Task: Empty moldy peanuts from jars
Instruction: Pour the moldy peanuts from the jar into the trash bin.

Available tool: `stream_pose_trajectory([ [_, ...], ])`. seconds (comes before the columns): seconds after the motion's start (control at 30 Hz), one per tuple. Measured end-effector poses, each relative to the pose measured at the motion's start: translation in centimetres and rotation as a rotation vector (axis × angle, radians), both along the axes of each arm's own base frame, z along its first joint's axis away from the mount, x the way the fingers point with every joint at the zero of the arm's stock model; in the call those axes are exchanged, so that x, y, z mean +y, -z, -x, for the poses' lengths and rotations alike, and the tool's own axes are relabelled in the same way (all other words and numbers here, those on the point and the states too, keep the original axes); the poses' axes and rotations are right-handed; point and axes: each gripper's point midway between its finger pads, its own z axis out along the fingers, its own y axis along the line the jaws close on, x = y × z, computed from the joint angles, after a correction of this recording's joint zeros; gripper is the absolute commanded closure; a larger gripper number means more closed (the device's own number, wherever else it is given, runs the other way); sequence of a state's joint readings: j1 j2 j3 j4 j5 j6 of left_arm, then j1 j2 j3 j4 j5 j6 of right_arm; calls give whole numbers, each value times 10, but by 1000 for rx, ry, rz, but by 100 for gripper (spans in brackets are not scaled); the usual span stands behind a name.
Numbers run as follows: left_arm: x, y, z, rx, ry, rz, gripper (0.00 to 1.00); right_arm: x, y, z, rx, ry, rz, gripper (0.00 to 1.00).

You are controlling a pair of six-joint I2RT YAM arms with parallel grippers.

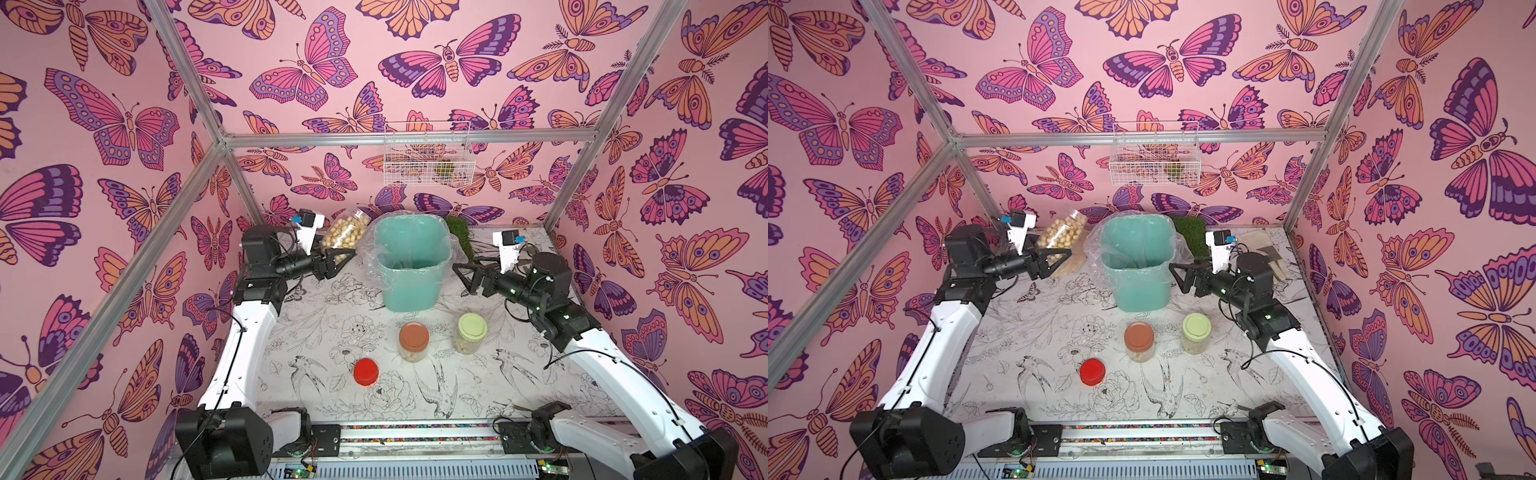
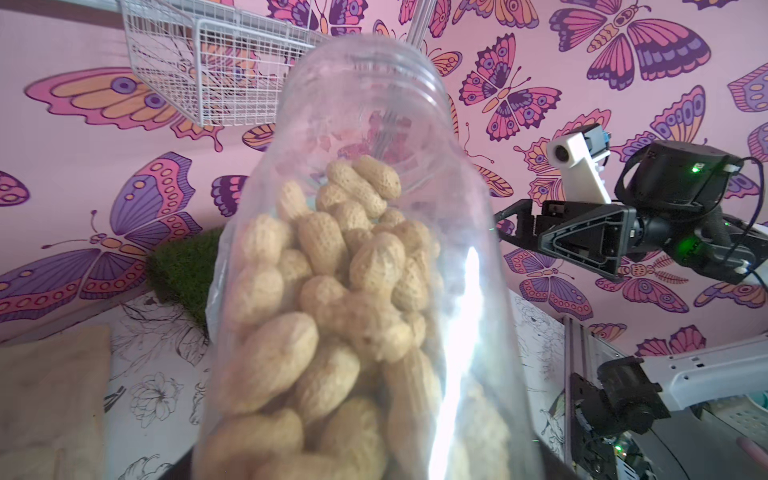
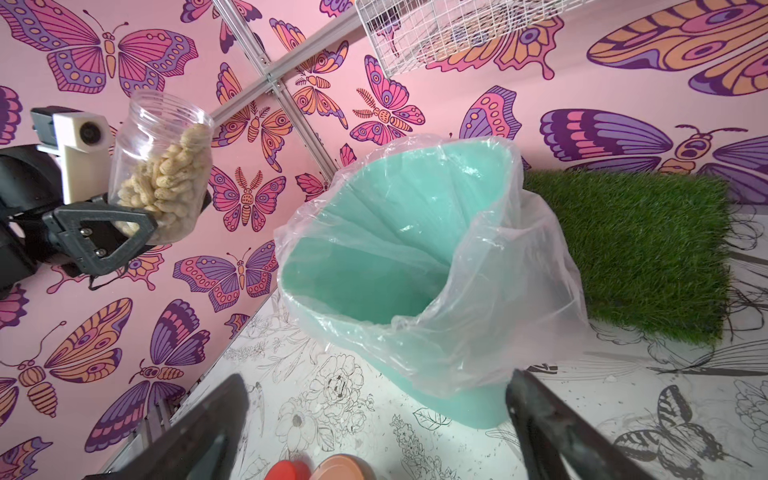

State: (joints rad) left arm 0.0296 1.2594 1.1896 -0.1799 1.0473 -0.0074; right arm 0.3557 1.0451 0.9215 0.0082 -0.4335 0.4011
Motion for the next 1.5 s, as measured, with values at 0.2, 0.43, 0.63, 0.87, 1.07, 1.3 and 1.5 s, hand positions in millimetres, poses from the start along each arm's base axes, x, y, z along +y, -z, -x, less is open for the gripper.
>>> stream_pose_trajectory([
  [0.2,-19,12,-1,65,45,-46,100,5,2,1,5,-30,-6,1],
  [0.43,-37,16,0,97,75,-159,100,5,4,2,10,-38,-5,1],
  [0.63,-45,15,1,133,96,-241,100,4,7,2,11,-37,8,1],
  [0.87,-62,16,-1,214,136,-341,100,0,19,3,38,-29,24,1],
  [1.07,-72,27,1,293,158,-417,100,-4,19,5,28,-21,30,1],
  [1.3,-77,20,-6,306,117,-523,100,-7,17,5,22,-11,30,1],
  [1.5,-80,33,-12,382,74,-602,100,-9,20,4,34,-2,34,1],
])
